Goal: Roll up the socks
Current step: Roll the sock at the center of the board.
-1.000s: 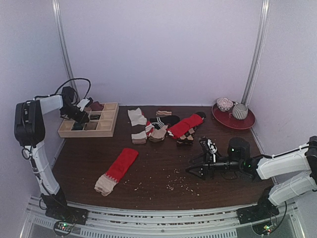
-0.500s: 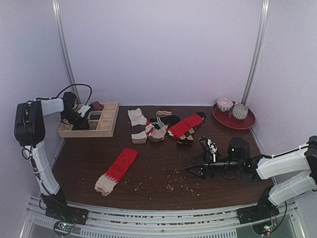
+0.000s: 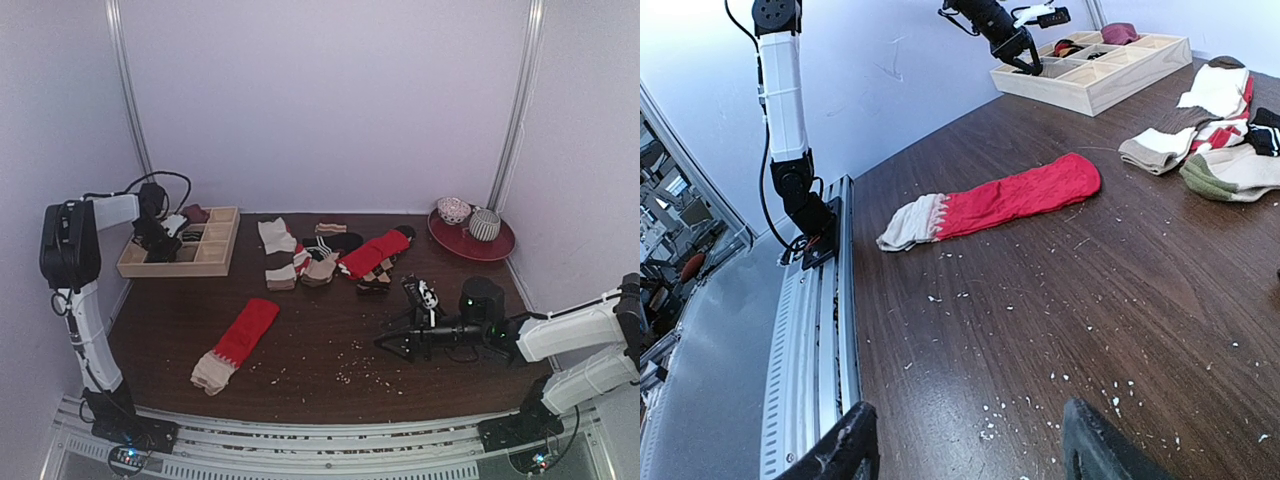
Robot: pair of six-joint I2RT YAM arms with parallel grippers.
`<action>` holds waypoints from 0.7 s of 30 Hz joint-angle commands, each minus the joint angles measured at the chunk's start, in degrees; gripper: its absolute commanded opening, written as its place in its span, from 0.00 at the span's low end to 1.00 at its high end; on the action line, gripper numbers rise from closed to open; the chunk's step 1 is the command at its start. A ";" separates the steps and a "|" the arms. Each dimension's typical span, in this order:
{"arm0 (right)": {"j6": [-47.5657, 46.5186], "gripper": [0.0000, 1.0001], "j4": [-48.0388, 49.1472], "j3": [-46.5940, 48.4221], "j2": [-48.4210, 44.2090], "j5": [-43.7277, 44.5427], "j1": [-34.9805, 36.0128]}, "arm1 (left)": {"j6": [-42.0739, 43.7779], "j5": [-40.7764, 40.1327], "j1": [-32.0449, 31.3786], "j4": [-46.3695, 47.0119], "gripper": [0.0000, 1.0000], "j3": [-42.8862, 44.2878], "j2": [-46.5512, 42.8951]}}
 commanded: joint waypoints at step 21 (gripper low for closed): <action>-0.19 0.63 0.37 -0.84 -0.86 -0.22 -0.45 | -4.72 -10.39 -4.93 -5.20 0.12 8.23 9.04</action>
